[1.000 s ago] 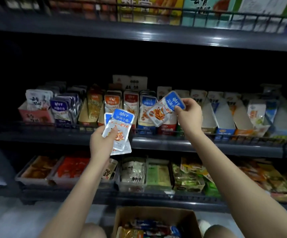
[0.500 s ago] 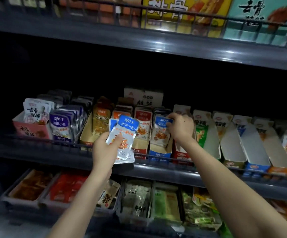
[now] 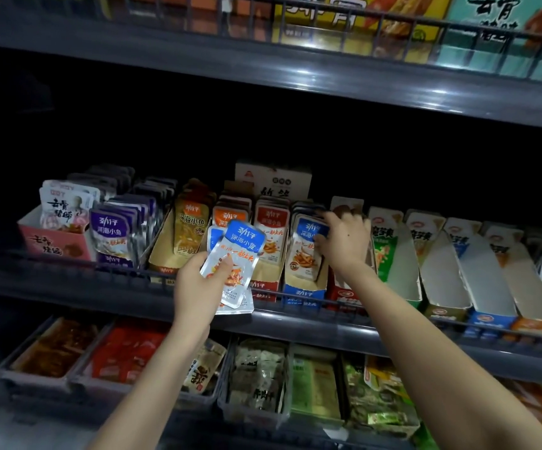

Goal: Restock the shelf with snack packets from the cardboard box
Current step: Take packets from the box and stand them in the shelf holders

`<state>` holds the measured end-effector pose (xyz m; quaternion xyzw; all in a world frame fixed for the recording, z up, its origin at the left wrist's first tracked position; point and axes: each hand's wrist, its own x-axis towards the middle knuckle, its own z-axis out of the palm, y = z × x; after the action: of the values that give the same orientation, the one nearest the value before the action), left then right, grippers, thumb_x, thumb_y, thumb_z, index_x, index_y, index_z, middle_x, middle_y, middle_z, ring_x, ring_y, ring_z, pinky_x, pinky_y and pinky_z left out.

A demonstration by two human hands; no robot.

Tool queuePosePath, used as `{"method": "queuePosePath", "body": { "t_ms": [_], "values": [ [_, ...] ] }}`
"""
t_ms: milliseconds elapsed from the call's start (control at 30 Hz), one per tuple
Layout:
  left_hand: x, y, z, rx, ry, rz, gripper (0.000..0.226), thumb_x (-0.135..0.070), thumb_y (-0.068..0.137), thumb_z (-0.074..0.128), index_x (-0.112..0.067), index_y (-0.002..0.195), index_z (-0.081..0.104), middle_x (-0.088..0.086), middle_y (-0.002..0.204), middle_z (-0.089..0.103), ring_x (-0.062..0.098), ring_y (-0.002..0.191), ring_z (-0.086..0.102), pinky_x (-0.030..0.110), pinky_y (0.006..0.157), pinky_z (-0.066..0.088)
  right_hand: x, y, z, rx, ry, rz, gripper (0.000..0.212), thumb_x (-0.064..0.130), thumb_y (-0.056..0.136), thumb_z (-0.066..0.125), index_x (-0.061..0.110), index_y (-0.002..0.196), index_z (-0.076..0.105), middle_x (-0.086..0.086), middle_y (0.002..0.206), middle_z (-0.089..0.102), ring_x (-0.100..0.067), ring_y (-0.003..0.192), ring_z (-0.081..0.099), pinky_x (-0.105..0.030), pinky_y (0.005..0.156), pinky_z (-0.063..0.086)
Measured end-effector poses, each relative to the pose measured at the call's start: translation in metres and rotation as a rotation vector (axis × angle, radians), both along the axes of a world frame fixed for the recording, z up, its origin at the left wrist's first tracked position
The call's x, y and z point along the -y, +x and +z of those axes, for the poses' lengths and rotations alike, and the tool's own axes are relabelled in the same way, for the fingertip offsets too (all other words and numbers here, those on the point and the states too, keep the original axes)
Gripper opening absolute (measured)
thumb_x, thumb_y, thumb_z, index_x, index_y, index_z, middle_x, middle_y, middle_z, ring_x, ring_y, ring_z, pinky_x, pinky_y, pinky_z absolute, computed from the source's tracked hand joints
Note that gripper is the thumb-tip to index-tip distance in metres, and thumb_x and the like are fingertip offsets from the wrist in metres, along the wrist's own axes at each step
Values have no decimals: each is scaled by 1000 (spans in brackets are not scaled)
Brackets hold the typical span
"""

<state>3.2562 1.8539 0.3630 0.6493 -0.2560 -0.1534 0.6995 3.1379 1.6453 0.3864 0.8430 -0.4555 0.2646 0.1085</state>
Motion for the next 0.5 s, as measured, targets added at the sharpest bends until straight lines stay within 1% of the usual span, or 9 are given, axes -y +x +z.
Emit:
{"method": "queuePosePath", "body": {
  "t_ms": [67,133,167,233,267,300,333,400,500],
  "values": [
    [-1,-1,1,-6,-9,-15,5,-17,91,63,-15,94,66,-4,85,70,10,77,65,19,59,46,-7,-4,1,137,-16,40,45,33,88,64,19,130,57,-12,116,60,-32,113,48,-41,96,30],
    [-3,-3,1,-27,-32,-51,6,-15,90,63,-16,94,67,-4,85,70,10,76,66,19,61,48,-22,-12,3,353,31,180,41,35,88,65,17,125,61,-8,111,62,-28,108,52,-40,92,37],
    [-4,-5,2,-41,-42,-82,7,-14,90,64,-18,94,67,-3,87,71,11,77,66,22,63,50,-34,-16,5,456,151,281,41,37,88,64,19,124,60,-4,111,62,-23,106,55,-38,90,43],
    [-7,-10,4,-54,-43,-164,13,-12,88,65,-23,94,66,-3,90,72,13,79,68,28,66,53,-60,-24,11,593,551,474,44,39,88,63,23,128,55,4,112,62,-13,101,59,-29,84,50],
    [-8,-14,5,-50,-37,-215,17,-9,87,66,-24,94,66,-3,90,73,14,79,69,28,67,55,-71,-26,14,628,749,547,44,36,88,64,24,129,53,5,111,61,-11,96,60,-26,79,52],
    [-10,-18,6,-52,-30,-273,21,-4,85,67,-23,94,66,-3,90,73,14,78,70,28,67,56,-80,-29,15,635,890,589,43,32,88,66,25,128,52,3,110,62,-12,92,62,-26,75,54],
    [-11,-22,8,-58,-21,-341,26,1,83,67,-22,95,66,-3,90,73,15,78,70,28,67,56,-84,-31,16,609,960,611,39,27,88,67,25,125,54,0,111,63,-16,91,65,-29,75,56],
    [-12,-29,9,-28,36,-469,33,6,80,68,-20,100,67,-3,92,73,17,83,71,31,71,57,-90,-34,18,536,1014,636,32,17,88,67,23,118,58,-6,110,67,-20,92,69,-34,79,58],
    [-13,-36,11,59,115,-548,33,3,80,70,-24,99,66,-3,93,74,16,84,71,31,74,57,-93,-42,20,503,1032,620,29,13,87,67,16,115,60,-5,102,71,-17,86,71,-33,73,60]
  ]
}}
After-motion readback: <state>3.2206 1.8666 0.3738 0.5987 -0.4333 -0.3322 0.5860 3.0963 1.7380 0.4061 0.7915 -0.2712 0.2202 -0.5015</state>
